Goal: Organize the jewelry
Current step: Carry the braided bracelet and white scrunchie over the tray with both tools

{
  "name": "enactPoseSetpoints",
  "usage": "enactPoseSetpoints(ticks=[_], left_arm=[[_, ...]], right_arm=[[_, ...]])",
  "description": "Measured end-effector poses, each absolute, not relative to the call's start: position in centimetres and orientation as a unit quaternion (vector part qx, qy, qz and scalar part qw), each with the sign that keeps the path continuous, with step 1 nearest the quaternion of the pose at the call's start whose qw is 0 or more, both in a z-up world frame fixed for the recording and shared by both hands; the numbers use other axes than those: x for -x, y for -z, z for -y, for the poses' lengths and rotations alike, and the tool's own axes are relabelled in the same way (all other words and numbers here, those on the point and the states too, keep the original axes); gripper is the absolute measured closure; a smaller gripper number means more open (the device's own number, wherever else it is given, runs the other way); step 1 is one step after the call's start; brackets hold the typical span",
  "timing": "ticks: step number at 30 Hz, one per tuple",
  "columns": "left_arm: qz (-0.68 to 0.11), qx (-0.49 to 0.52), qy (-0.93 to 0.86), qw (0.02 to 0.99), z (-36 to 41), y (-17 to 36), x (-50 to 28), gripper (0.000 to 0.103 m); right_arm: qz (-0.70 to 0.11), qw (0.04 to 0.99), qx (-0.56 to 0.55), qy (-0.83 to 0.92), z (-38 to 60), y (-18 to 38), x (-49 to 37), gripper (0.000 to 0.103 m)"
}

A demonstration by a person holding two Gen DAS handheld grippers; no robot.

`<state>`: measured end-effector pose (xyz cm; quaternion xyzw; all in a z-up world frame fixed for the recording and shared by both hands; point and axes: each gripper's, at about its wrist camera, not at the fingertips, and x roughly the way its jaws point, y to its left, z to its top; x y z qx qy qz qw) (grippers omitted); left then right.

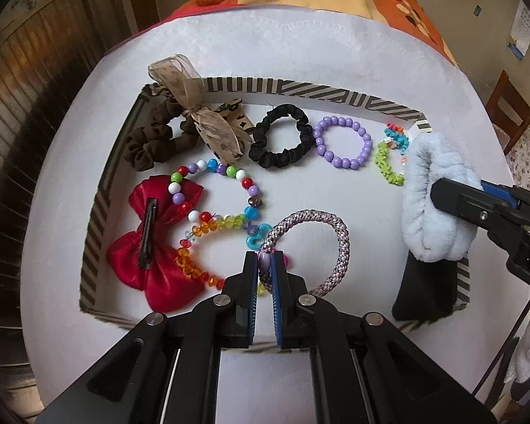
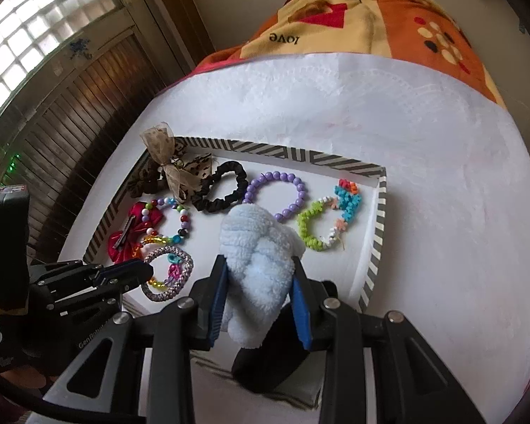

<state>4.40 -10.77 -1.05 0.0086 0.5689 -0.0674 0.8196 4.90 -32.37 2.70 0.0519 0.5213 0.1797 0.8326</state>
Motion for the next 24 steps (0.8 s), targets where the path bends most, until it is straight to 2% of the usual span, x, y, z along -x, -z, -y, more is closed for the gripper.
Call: enactPoseSetpoints(ticks=[24], left_arm=[[-0.590, 0.006, 0.059, 0.806, 12.4, 4.0, -5.8, 0.103]], right_arm=[[-0.558, 0.808, -0.041, -0.183, 31.1, 1.4, -7.8, 0.067]])
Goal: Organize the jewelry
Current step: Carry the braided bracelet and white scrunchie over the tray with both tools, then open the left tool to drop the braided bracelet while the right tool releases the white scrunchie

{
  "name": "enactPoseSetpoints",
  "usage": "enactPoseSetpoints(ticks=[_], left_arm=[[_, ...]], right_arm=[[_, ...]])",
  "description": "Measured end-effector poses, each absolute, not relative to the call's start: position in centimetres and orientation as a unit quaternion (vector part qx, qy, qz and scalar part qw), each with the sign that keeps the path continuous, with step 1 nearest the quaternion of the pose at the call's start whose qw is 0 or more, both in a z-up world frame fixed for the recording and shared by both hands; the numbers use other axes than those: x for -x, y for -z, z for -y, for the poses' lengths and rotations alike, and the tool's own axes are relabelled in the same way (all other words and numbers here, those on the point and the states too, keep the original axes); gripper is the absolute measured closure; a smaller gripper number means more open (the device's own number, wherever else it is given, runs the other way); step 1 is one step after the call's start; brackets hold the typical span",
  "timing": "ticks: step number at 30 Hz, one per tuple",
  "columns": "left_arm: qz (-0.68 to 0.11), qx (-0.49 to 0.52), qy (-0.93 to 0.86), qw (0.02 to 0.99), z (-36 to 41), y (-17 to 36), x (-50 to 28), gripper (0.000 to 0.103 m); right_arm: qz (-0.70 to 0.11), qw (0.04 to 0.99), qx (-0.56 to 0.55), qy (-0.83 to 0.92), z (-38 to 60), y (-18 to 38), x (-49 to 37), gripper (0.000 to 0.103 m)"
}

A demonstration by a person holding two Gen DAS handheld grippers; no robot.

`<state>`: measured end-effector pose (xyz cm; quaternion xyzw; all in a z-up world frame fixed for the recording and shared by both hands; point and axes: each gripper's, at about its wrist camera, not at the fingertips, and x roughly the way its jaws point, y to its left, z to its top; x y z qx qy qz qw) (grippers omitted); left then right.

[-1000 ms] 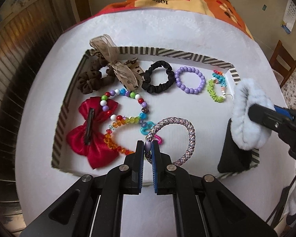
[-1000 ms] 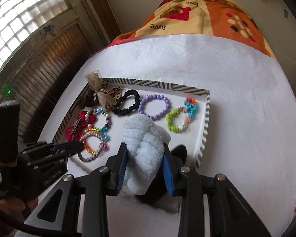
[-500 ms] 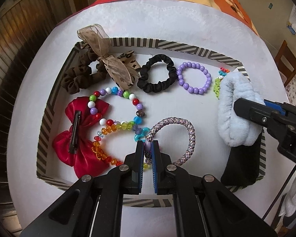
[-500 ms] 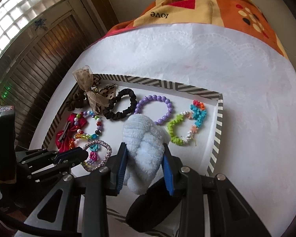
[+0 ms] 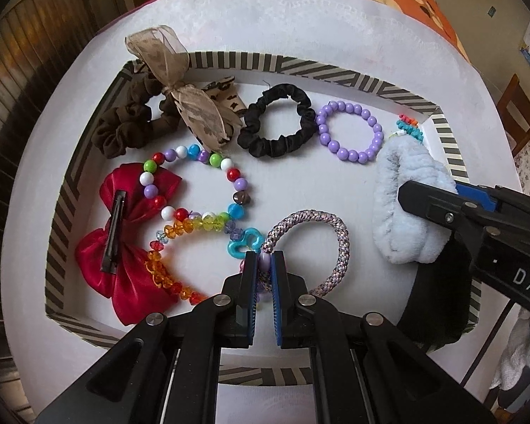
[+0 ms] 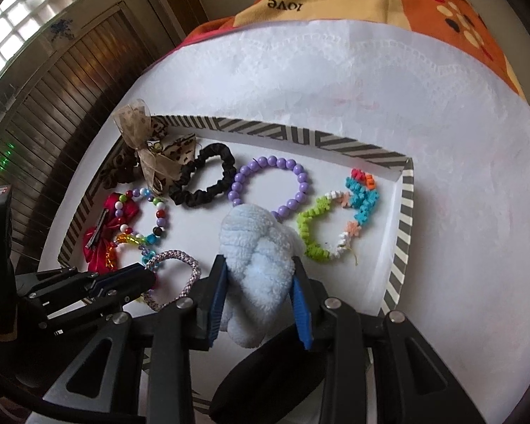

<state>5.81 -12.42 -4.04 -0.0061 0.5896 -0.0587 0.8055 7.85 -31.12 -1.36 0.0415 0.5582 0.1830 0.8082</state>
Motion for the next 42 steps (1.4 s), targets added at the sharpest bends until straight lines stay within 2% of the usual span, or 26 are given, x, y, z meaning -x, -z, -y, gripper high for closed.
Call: enactPoseSetpoints(ticks=[8, 15, 18, 20, 23, 42], left_arm=[[-0.589, 0.003, 0.058, 0.806, 12.4, 4.2, -5.6, 0.103], [-0.591, 0.005, 0.057, 0.804, 12.2, 4.2, -5.7, 0.103], [-0.593, 0.007, 0.054, 0.803, 11.9, 4.0, -5.5, 0.103], [-0.595, 0.011, 0.052, 0.802, 11.7, 3.9, -5.4, 0.098], [-0.596, 0.018, 0.051, 0.801, 11.4, 3.8, -5.1, 0.097], [-0.569, 0.020, 0.032, 0.821, 10.2, 0.9, -3.2, 0.096]], right_arm=[[-0.563, 0.806, -0.045, -0.176, 31.2, 2.0, -8.0, 0.062], [-0.555, 0.811, -0.059, -0.175, 31.7, 1.2, -7.8, 0.048], [-0.552, 0.814, -0.062, -0.172, 32.0, 0.8, -7.6, 0.048], [-0.549, 0.815, -0.068, -0.170, 32.3, 0.5, -7.5, 0.048], [-0.547, 0.817, -0.071, -0.167, 32.5, 0.2, -7.2, 0.048], [-0.516, 0.841, -0.087, -0.140, 34.0, -2.1, -3.5, 0.047]])
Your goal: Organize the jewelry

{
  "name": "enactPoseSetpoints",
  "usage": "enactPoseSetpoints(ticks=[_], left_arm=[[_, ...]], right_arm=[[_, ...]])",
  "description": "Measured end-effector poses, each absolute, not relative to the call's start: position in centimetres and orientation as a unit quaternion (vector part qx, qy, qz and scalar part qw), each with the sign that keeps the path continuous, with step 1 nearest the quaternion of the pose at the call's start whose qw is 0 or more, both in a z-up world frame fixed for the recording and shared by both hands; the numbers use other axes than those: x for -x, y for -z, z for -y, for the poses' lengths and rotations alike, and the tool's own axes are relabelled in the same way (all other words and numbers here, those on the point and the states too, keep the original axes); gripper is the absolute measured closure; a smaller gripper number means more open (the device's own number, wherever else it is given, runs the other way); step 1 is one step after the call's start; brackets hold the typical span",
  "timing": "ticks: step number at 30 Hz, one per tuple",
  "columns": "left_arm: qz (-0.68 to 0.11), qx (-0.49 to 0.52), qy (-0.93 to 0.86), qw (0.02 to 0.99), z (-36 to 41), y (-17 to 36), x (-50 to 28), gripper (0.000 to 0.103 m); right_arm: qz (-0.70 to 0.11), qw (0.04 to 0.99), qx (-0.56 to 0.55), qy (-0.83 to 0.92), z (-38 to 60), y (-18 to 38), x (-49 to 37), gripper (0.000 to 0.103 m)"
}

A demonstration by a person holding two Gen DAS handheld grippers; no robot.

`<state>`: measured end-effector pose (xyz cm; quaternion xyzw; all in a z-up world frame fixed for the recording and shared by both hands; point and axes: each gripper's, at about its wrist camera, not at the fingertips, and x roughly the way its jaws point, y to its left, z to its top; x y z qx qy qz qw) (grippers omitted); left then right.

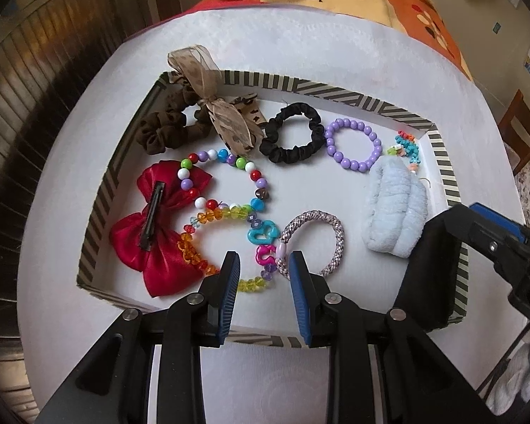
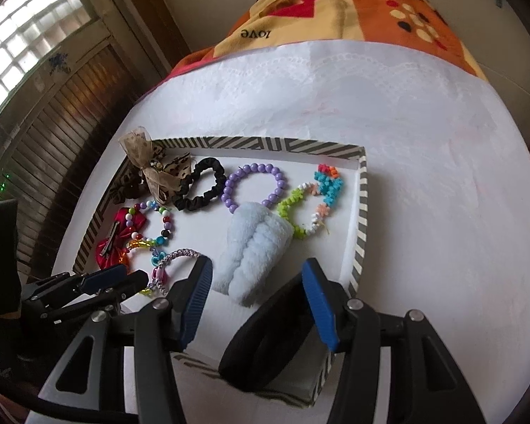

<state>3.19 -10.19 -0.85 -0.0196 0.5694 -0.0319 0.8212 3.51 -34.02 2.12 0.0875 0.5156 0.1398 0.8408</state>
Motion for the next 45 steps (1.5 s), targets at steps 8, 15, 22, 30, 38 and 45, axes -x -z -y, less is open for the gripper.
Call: enactPoseSetpoints(ticks=[8, 15, 22, 30, 38, 45], left_arm=[[-0.554, 0.012, 0.032, 0.832, 10.7, -0.8, -2.3, 0.096], [-0.524, -0.001, 0.030, 0.851, 10.7, -3.4, -0.5, 0.097], [-0.497, -0.002, 0.024, 0.867, 10.4, -5.6, 0.8, 0.097], [-0.472, 0.001, 0.014, 0.881, 9.5, -7.7, 2.3, 0.097], [-0.453, 0.000, 0.008, 0.891, 9.0, -9.2, 3.6, 0.097], [-0.440, 0.004, 0.002, 0.898, 8.4, -10.2, 4.5, 0.097]], right_arm=[[-0.480, 0.863, -0.105, -0.116, 34.5, -3.9, -0.2, 0.045], [-0.454, 0.882, -0.090, -0.084, 34.3, -5.5, 2.5, 0.045], [-0.437, 0.893, -0.087, -0.067, 33.9, -7.1, 4.4, 0.045], [-0.423, 0.900, -0.072, -0.072, 32.5, -8.6, 5.7, 0.044], [-0.420, 0.901, -0.066, -0.084, 31.8, -9.6, 6.9, 0.039], [-0.412, 0.905, -0.060, -0.087, 31.4, -10.4, 7.8, 0.038]])
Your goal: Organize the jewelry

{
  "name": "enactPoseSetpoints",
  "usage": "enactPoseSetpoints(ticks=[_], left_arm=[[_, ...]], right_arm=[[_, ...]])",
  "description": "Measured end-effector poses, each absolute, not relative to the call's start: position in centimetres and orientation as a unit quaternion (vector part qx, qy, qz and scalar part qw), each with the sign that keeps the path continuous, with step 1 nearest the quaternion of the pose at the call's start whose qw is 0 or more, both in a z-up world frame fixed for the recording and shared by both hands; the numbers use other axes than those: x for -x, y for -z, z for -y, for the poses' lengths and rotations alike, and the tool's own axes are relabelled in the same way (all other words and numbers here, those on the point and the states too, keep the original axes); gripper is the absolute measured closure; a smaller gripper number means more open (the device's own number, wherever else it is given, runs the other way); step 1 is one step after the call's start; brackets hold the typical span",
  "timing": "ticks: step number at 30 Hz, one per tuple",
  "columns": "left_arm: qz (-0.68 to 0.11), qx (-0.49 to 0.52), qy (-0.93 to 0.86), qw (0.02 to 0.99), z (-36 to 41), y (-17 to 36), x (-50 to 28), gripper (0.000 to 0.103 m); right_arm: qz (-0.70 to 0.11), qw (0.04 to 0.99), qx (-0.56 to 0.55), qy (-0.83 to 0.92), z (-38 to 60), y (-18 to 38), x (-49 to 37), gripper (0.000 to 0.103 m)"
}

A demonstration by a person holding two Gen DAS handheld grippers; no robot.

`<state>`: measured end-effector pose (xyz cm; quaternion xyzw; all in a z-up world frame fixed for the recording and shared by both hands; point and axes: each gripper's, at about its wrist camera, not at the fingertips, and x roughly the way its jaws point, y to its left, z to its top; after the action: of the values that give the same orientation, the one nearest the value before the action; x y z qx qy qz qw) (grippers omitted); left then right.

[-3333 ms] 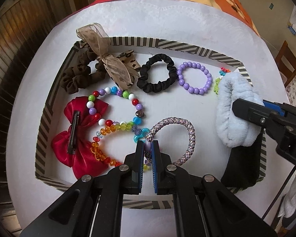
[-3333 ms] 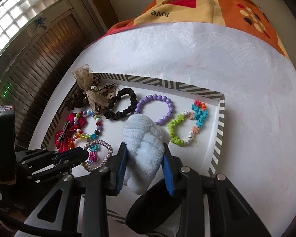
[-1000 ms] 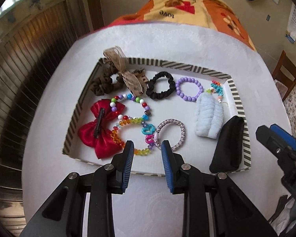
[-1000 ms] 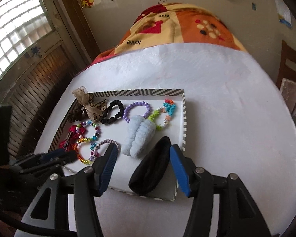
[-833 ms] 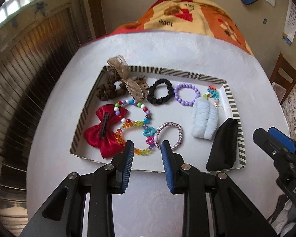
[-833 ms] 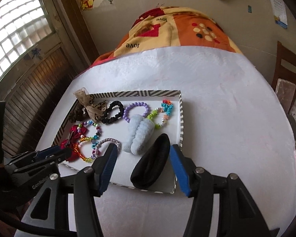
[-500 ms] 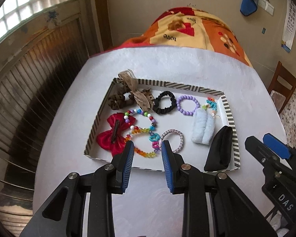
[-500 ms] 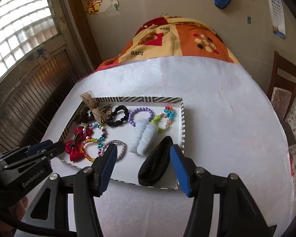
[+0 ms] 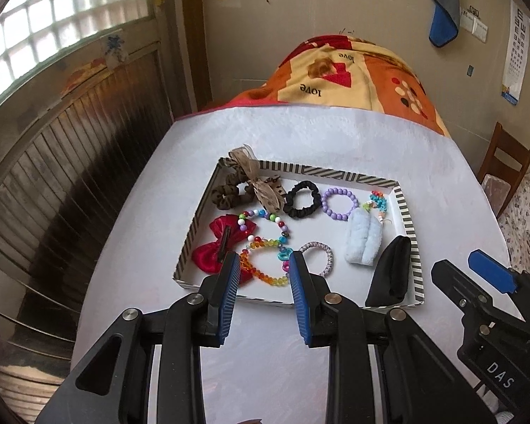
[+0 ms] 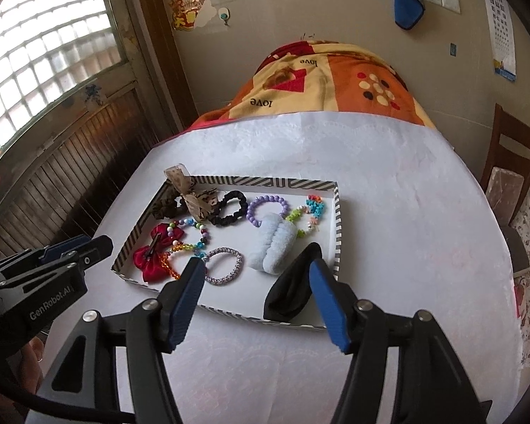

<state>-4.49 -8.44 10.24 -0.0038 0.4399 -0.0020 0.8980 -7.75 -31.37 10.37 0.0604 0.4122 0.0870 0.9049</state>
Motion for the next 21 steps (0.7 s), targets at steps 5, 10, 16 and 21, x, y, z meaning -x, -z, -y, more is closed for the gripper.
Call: enactPoseSetpoints(ticks=[5, 10, 16, 21], left_arm=[[-0.434, 0.008, 0.001, 0.901, 8.12, -10.70, 4.91, 0.097], [-0.431, 0.008, -0.001, 0.902, 8.04, -10.86, 5.12, 0.097], [-0.431, 0.009, 0.000, 0.902, 7.99, -10.89, 5.17, 0.097], [-0.432, 0.007, 0.000, 0.902, 8.03, -10.94, 5.28, 0.097]], right_arm=[[-0.412, 0.905, -0.054, -0.089, 31.08, -10.66, 8.08, 0.038], [-0.412, 0.905, -0.054, -0.092, 30.96, -10.79, 8.25, 0.037], [-0.416, 0.903, -0.051, -0.095, 30.90, -10.66, 8.45, 0.036], [-0.416, 0.903, -0.050, -0.094, 30.91, -10.65, 8.49, 0.036]])
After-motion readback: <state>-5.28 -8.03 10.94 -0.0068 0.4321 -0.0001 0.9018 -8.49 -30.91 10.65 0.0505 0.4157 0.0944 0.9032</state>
